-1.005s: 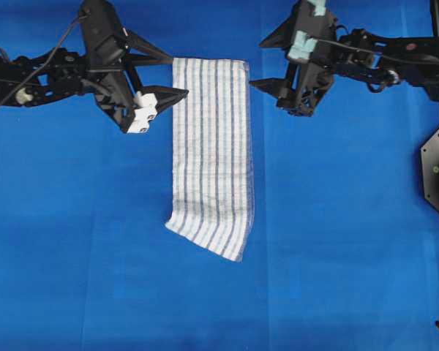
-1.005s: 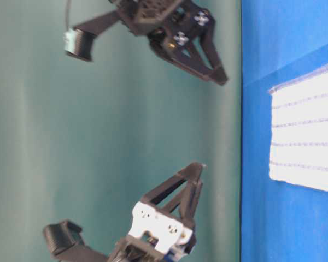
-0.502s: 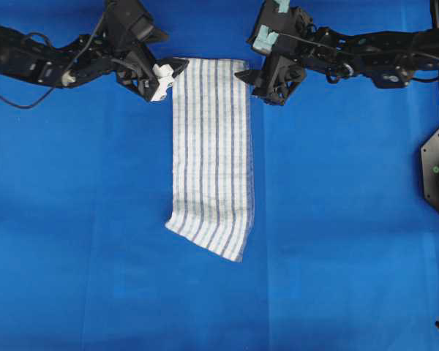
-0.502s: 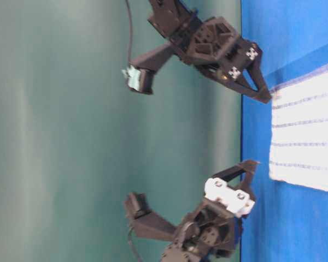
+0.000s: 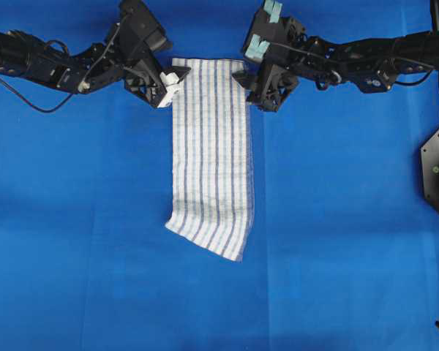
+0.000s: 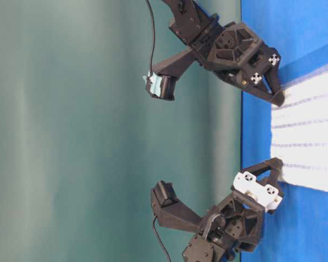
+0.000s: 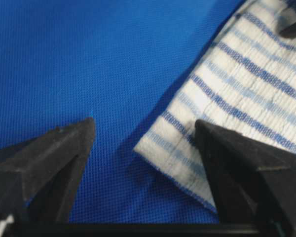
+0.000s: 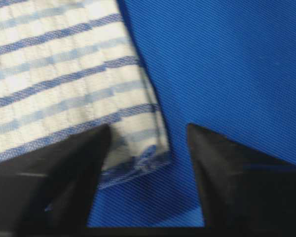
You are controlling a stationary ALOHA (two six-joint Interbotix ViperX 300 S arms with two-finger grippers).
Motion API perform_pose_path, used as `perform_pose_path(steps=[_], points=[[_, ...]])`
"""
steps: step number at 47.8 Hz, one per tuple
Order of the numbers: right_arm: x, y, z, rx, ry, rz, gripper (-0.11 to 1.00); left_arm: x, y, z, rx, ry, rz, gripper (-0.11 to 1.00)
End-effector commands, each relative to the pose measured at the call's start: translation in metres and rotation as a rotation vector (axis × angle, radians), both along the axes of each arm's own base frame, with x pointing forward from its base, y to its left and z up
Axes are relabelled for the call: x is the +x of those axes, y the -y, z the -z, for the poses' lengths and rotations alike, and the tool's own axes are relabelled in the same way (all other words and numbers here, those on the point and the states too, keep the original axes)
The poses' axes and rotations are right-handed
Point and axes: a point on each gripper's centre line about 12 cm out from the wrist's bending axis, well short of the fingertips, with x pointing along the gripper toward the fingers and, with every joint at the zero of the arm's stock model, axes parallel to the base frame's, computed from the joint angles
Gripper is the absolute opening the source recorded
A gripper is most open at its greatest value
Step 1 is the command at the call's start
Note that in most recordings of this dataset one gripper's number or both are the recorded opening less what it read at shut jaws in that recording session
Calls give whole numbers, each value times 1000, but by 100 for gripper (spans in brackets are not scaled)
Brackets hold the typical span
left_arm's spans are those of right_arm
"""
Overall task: Fold the blue towel.
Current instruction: 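Fold the top end down toward the bottom end with both grippers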
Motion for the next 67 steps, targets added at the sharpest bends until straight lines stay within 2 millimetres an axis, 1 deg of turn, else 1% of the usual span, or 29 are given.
perform_pose_path(steps=[1,5,8,11,13,16,23,29,34,41,47,58,62,67], points=[[3,2,-6,-12,20,0,67,4,3,-2,-2,7,11,74],[3,1,-6,-12,14,-5,44,4,3,-2,-3,4,12,57],[2,0,-6,-10,10,-7,27,5,4,-2,-5,3,15,39],[2,0,-5,-7,3,-9,14,5,5,-1,-10,-5,20,23],[2,-1,-5,-7,0,-13,9,4,5,-1,-11,-7,21,13],[2,0,-5,-6,-1,-11,9,4,5,-1,-11,-8,22,3],[3,0,-7,-12,5,-14,9,5,5,-5,-5,1,24,4],[5,7,-14,-26,23,-6,9,7,0,-16,15,25,26,4],[5,18,-20,-36,42,19,9,7,-11,-22,34,38,18,4],[3,36,-27,-50,62,57,9,4,-33,-27,57,49,-13,4],[4,44,-32,-58,73,72,9,4,-41,-31,74,55,-17,4],[2,41,-33,-50,67,70,9,5,-37,-36,76,61,-4,4],[0,37,-37,-46,66,62,9,5,-31,-46,83,72,15,4],[-2,27,-51,-48,80,42,9,8,-22,-62,102,100,48,4]])
